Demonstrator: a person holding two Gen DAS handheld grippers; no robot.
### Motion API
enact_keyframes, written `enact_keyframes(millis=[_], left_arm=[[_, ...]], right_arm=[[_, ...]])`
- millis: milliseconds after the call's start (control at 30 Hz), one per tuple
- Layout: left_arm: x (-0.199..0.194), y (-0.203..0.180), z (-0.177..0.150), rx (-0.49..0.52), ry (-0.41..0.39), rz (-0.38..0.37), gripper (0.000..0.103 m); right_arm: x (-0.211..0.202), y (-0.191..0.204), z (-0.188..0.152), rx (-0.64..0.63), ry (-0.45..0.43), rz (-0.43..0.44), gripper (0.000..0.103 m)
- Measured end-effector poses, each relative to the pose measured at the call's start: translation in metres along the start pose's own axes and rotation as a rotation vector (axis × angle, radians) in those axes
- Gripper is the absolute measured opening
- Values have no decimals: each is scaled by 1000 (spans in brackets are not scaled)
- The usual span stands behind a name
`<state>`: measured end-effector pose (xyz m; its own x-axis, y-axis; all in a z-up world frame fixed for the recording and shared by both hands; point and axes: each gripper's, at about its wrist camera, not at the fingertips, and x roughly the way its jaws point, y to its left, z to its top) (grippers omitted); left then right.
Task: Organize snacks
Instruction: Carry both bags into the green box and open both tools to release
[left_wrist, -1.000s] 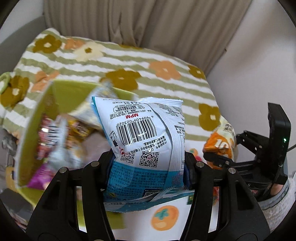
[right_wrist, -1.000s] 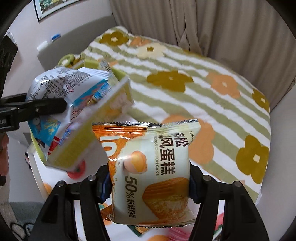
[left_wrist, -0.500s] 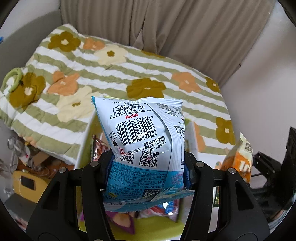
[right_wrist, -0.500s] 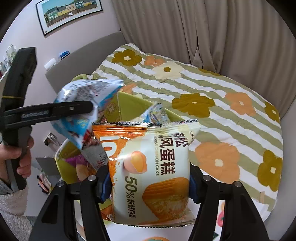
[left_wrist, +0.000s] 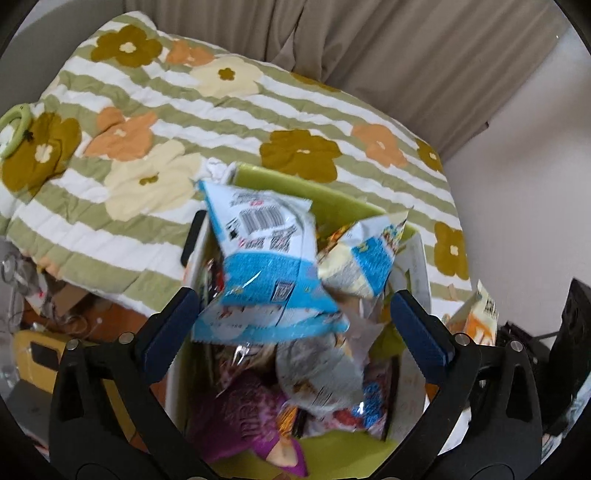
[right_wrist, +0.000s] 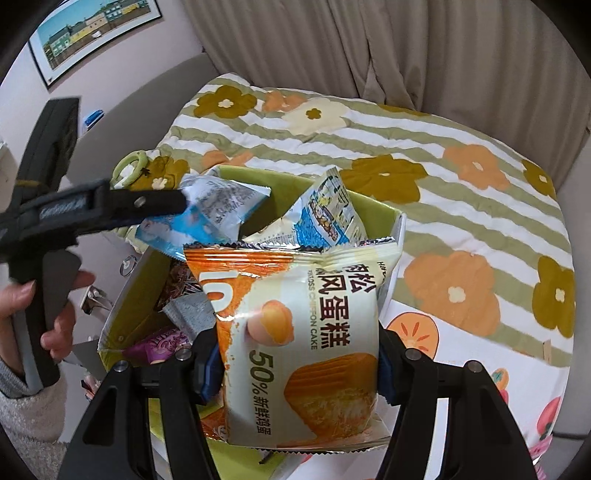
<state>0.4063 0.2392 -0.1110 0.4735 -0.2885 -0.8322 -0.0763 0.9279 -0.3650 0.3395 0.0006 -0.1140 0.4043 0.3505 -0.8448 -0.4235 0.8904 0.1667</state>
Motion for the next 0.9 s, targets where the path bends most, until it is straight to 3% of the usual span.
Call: enact_keyframes(millis=[167,433,467,567,900], left_arm=[[-15,2,-15,42,-15,-7,103],[-24,17,-31,28,-6,-22,103],[-24,18,-33,29,-4,-20,103],[-26,22,-39,26,-2,-21,103],[-29,24,-54,28,7,-16,103]], right_arm=[[2,4,1,21,-10,-41,60],[12,12,16,44,-14,-72,61],[15,13,18,45,-11,-73,66],[14,14,18,66,-51,-87,95],[4,20,1,104,-93,-105,96]])
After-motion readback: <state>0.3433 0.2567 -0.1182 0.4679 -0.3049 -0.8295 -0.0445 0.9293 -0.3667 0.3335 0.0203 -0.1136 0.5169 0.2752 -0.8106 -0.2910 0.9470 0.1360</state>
